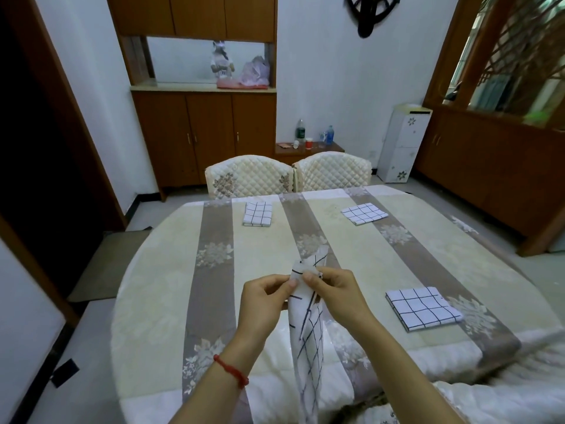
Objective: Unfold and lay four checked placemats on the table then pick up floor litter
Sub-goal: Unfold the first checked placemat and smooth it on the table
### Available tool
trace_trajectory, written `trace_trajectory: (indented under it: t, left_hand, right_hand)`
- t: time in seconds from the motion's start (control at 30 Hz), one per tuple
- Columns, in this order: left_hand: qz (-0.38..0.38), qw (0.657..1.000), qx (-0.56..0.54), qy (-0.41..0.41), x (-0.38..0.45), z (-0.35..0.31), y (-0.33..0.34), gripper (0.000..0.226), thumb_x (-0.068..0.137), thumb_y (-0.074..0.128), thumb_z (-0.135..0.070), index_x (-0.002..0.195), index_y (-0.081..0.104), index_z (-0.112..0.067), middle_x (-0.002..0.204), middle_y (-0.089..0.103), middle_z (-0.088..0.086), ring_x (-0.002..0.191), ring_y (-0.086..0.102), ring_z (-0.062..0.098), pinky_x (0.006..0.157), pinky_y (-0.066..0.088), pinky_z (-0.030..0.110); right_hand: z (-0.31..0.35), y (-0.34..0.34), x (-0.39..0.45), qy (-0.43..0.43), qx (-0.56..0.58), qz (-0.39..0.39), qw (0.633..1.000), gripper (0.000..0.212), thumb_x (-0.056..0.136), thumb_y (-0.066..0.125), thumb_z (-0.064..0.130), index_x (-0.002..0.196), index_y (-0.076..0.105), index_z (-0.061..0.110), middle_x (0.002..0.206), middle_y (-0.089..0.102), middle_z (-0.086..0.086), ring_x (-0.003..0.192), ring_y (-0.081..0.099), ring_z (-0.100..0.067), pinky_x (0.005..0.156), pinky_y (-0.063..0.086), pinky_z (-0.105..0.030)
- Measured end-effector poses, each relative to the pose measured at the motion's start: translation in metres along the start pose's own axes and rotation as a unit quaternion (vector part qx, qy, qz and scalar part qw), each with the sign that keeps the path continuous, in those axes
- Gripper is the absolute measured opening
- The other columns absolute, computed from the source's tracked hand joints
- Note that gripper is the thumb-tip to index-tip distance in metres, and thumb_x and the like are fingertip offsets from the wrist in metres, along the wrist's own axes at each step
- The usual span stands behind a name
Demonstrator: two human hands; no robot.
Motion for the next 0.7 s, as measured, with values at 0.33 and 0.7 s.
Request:
trace_trajectory:
  t: [0.33, 0.7]
  left_hand:
    - [-0.084, 0.996, 0.012, -0.008, 0.014, 0.006, -0.029, 0.018, 0.086, 0.059, -0.008, 0.071, 0.068, -0.016, 0.074, 0.070, 0.004, 0.067, 0.063, 0.016, 0.056, 0.055, 0.019]
    - [-0.229, 0.973, 0.013, -0.008, 0.034, 0.001, -0.111, 0.014, 0.086, 0.060, -0.013, 0.074, 0.066, -0.016, 0.075, 0.064, 0.005, 0.071, 0.057, 0.020, 0.069, 0.049, 0.031]
  right_hand:
    - [-0.004, -0.014, 0.004, -0.009, -0.005, -0.091, 0.996, 0.042, 0.078, 0.069, 0.005, 0.042, 0.051, 0.018, 0.035, 0.042, 0.010, 0.038, 0.036, -0.001, 0.043, 0.032, -0.010]
    - [-0.005, -0.077, 0.009, -0.004, -0.037, -0.217, 0.975, 0.018, 0.078, 0.070, 0.012, 0.061, 0.063, 0.014, 0.051, 0.055, 0.004, 0.046, 0.045, -0.002, 0.051, 0.040, -0.018]
Point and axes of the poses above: each hand's wrist, its own x-axis towards the middle knuckle, its own y-axis out of the palm, z = x × y, the point moved 3 cm from there along x, towards the middle knuckle
